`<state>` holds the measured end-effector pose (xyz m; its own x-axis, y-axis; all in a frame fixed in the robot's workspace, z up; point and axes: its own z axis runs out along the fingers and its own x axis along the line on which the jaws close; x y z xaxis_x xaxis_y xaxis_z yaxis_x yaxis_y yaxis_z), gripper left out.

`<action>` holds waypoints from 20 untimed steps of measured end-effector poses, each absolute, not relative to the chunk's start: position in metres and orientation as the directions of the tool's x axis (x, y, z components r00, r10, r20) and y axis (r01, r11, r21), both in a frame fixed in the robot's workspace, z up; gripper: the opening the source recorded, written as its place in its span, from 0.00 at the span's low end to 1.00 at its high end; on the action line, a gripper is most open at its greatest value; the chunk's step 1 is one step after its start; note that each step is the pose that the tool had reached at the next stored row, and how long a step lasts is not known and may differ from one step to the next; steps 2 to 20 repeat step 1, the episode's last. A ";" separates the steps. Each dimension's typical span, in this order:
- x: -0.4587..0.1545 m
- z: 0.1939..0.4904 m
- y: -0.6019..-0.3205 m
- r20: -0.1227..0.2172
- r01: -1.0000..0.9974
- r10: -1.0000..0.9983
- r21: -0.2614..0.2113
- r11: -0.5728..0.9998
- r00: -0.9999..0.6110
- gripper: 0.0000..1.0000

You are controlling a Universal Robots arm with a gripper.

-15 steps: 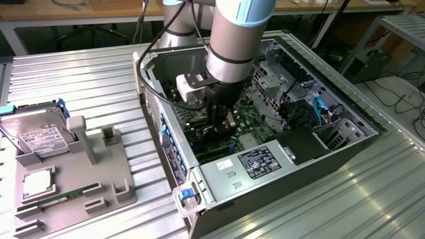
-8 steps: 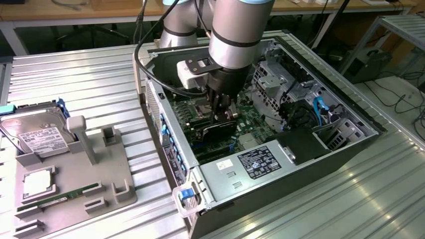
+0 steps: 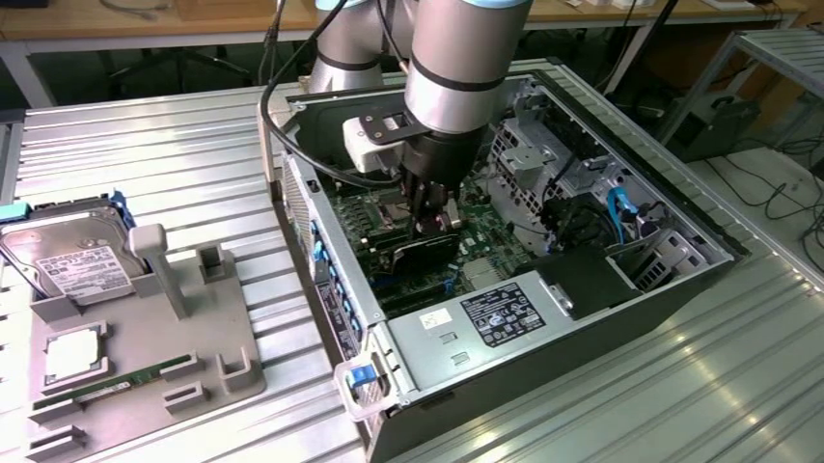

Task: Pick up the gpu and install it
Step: 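Insert the gpu into the slot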

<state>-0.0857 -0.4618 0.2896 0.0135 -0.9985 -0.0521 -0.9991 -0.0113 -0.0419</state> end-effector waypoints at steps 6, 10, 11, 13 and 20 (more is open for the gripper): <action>-0.086 0.290 -0.462 -0.052 -0.999 -0.999 -0.042 -0.011 0.013 0.11; -0.086 0.290 -0.462 -0.052 -0.999 -0.999 -0.042 -0.011 0.013 0.11; -0.086 0.290 -0.462 -0.052 -0.999 -0.999 -0.042 -0.011 0.013 0.11; -0.086 0.290 -0.462 -0.052 -0.999 -0.999 -0.042 -0.011 0.013 0.11; -0.086 0.290 -0.462 -0.052 -0.999 -0.999 -0.042 -0.011 0.013 0.11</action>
